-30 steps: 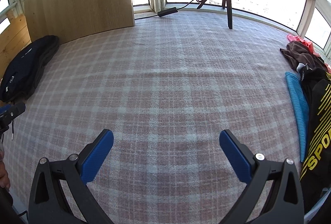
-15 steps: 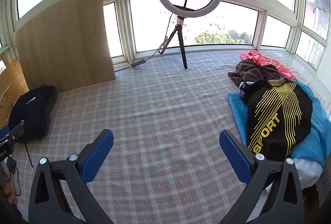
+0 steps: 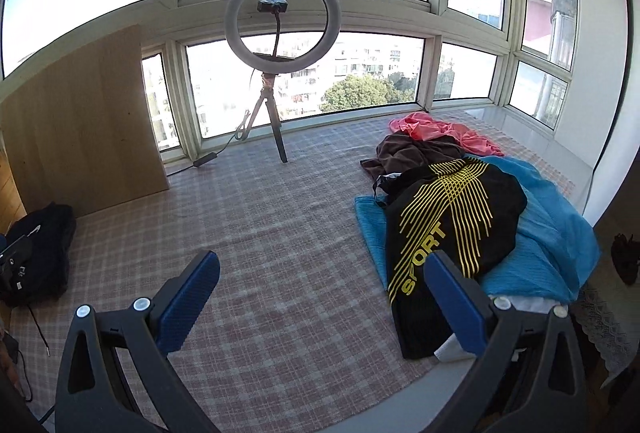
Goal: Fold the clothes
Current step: 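Move both open grippers toward the clothes pile by the windows, then grasp the black jacket with yellow stripes with the right gripper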
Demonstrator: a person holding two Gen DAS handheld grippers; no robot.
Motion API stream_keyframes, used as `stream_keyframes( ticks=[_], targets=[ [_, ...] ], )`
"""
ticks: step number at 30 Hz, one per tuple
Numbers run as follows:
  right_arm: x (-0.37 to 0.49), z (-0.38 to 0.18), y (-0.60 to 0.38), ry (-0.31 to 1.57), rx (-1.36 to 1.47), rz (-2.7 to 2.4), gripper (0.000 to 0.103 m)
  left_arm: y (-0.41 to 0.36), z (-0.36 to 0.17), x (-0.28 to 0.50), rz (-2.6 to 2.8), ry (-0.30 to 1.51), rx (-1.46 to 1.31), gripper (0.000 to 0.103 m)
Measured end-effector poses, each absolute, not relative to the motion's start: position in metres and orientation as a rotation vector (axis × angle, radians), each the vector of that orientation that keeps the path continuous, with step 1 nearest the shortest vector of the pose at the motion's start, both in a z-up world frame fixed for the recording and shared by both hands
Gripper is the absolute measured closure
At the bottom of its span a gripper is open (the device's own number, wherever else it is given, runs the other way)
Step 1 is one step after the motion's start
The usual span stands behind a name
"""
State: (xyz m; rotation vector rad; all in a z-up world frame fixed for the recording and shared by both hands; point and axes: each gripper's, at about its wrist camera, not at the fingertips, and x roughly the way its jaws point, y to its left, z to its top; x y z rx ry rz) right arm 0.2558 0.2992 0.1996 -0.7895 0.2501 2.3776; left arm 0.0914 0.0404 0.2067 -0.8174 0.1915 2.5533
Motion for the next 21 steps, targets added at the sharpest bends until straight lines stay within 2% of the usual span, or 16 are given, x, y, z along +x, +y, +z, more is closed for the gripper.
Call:
stream_keyframes(
  ticks=[10, 21],
  targets=[
    [0.302, 0.197, 0.387, 0.300, -0.736, 2.271, 0.000, 0.116, 0.213, 0.104, 2.466, 0.202, -0.766, 0.006],
    [0.326, 0.174, 0.555, 0.359, -0.785, 2.196, 0.000, 0.235, 0.204, 0.121, 2.440, 0.207, -0.800, 0.006]
  ],
)
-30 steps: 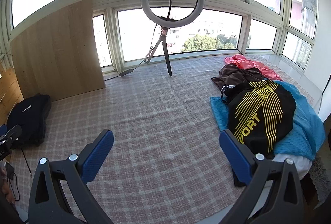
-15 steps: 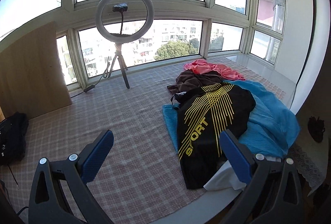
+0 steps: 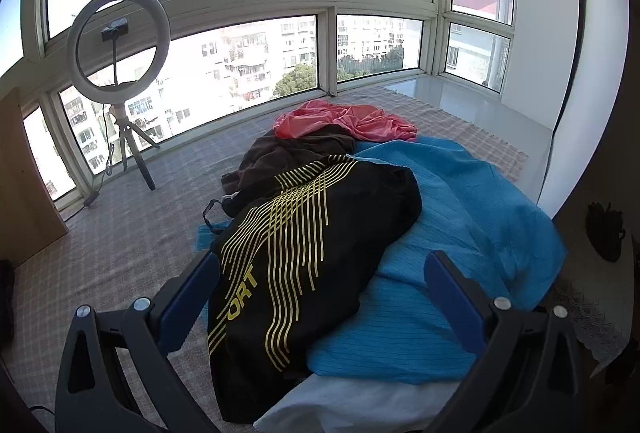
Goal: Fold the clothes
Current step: 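Grasp the black jacket with yellow stripes with the right gripper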
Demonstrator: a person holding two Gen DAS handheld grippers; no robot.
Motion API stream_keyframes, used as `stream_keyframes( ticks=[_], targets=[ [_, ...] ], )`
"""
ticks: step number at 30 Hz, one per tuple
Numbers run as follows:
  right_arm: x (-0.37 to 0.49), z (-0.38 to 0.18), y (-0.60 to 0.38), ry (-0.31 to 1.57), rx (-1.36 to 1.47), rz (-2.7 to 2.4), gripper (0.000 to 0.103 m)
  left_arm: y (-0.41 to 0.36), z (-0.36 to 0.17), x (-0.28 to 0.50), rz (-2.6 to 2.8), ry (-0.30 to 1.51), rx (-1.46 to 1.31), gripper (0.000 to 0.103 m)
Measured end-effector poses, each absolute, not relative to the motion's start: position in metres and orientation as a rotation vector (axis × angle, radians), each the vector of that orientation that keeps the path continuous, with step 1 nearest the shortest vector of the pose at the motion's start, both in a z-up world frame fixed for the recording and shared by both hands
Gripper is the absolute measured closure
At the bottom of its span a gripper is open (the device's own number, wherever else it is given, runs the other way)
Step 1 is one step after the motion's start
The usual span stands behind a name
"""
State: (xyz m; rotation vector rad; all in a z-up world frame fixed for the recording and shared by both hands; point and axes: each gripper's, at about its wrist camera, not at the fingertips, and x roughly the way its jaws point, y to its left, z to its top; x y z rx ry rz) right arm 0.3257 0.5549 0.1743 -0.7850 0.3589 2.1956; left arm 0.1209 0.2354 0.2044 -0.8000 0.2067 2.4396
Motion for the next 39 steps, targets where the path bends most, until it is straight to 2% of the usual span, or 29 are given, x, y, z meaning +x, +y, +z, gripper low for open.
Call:
stream_keyframes(
  ticks=[13, 24, 26, 28, 29, 30, 32, 34, 39],
  targets=[
    [0.282, 0.132, 0.684, 0.368, -0.932, 2.232, 0.000, 0.353, 0.176, 0.146, 2.379, 0.239, -0.868, 0.006],
    [0.216, 0.079, 0.696, 0.411, -1.174, 2.424, 0.001, 0.381, 0.171, 0.131, 2.386, 0.307, -0.893, 0.006],
    [0.210, 0.076, 0.685, 0.310, -1.195, 2.448, 0.013, 0.375, 0.171, 0.124, 2.404, 0.303, -0.906, 0.006],
    [0.206, 0.074, 0.679, 0.235, -1.219, 2.459, 0.048, 0.366, 0.170, 0.116, 2.422, 0.288, -0.926, 0.006],
    [0.205, 0.074, 0.679, 0.225, -1.234, 2.469, 0.056, 0.361, 0.170, 0.112, 2.433, 0.279, -0.937, 0.006],
    [0.205, 0.074, 0.681, 0.244, -1.247, 2.490, 0.068, 0.356, 0.170, 0.109, 2.445, 0.275, -0.944, 0.006],
    [0.207, 0.077, 0.684, 0.270, -1.246, 2.516, 0.077, 0.343, 0.170, 0.104, 2.475, 0.272, -0.949, 0.006],
    [0.211, 0.083, 0.689, 0.315, -1.226, 2.545, 0.094, 0.329, 0.170, 0.101, 2.498, 0.266, -0.955, 0.006],
    [0.227, 0.104, 0.702, 0.702, -1.077, 2.651, 0.098, 0.283, 0.169, 0.096, 2.559, 0.224, -0.968, 0.006]
  ],
)
